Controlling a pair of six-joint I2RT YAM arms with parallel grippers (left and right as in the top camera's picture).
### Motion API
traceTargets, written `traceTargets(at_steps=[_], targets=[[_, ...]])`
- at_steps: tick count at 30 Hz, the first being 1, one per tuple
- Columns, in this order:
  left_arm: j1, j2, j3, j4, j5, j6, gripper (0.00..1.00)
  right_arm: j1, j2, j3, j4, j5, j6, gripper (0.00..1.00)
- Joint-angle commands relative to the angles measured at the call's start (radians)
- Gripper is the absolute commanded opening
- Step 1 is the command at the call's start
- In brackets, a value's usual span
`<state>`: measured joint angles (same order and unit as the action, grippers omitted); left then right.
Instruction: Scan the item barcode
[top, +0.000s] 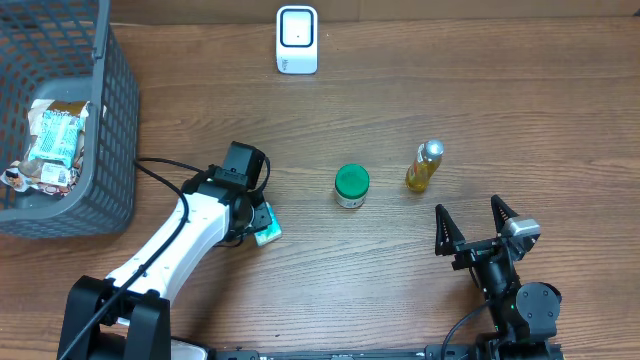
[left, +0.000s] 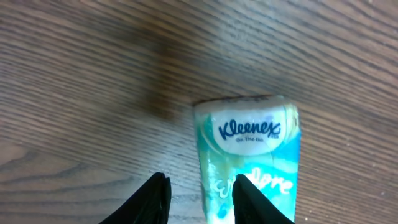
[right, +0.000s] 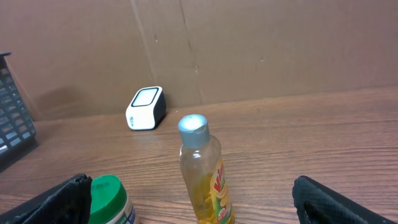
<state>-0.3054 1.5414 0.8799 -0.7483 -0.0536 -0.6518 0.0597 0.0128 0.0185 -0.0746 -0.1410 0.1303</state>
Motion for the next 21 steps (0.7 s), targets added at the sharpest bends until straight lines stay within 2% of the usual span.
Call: traceTargets(at_steps=[1,5,9,15,16,21], targets=[[0.004,0.010,-0.028,0.021,0.027,0.000,0.35,0.005,-0.010,-0.011,0.004,0.008,0.000,1.00],[0.004,0.010,-0.063,0.055,0.036,-0.007,0.34,0.005,-0.010,-0.011,0.004,0.008,0.000,1.00],[0.004,0.010,-0.116,0.132,0.040,-0.007,0.23,0.005,-0.010,-0.011,0.004,0.008,0.000,1.00],[0.004,0.010,-0.131,0.167,0.045,-0.006,0.07,0.005,-0.010,-0.011,0.004,0.008,0.000,1.00],[0.004,0.010,-0.126,0.166,0.046,-0.001,0.04,0.005,-0.010,-0.011,0.004,0.008,0.000,1.00],[0.004,0.009,-0.021,0.058,0.042,0.043,0.04,0.005,-0.010,-0.011,0.004,0.008,0.000,1.00]])
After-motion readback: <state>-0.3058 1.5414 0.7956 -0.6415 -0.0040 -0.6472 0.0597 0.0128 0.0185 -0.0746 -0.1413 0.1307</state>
